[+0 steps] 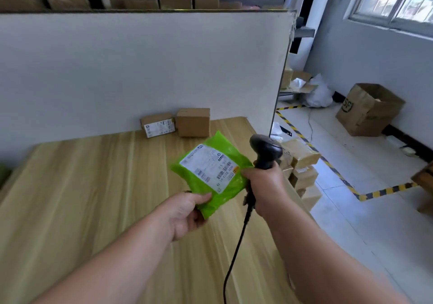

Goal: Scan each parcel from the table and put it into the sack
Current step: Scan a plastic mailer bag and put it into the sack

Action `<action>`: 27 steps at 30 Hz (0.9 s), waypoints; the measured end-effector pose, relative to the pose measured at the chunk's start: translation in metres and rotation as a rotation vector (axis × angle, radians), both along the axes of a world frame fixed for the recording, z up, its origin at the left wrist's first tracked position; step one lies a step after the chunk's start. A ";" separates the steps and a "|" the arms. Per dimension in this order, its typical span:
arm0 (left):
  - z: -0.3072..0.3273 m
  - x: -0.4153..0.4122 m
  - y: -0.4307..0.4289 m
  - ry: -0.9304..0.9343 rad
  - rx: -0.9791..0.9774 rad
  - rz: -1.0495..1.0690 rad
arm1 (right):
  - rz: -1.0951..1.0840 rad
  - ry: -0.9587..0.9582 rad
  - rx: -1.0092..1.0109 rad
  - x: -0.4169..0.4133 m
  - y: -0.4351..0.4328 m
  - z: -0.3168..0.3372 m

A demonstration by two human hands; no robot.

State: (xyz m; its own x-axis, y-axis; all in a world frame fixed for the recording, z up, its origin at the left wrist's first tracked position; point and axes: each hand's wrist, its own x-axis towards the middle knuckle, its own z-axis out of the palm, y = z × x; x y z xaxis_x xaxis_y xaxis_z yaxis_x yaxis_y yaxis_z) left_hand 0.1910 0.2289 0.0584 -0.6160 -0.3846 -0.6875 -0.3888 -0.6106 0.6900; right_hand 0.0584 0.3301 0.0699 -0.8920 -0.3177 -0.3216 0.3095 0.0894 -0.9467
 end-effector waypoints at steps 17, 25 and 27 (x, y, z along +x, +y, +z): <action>0.075 0.075 -0.003 -0.200 -0.705 -0.840 | 1.053 0.084 0.075 0.026 0.026 0.058; 0.042 0.144 -0.038 -0.247 -0.699 -0.006 | 0.781 0.272 0.164 0.057 0.005 0.061; 0.040 0.165 -0.051 -0.255 -0.674 0.228 | 0.870 0.182 0.144 0.067 0.003 0.065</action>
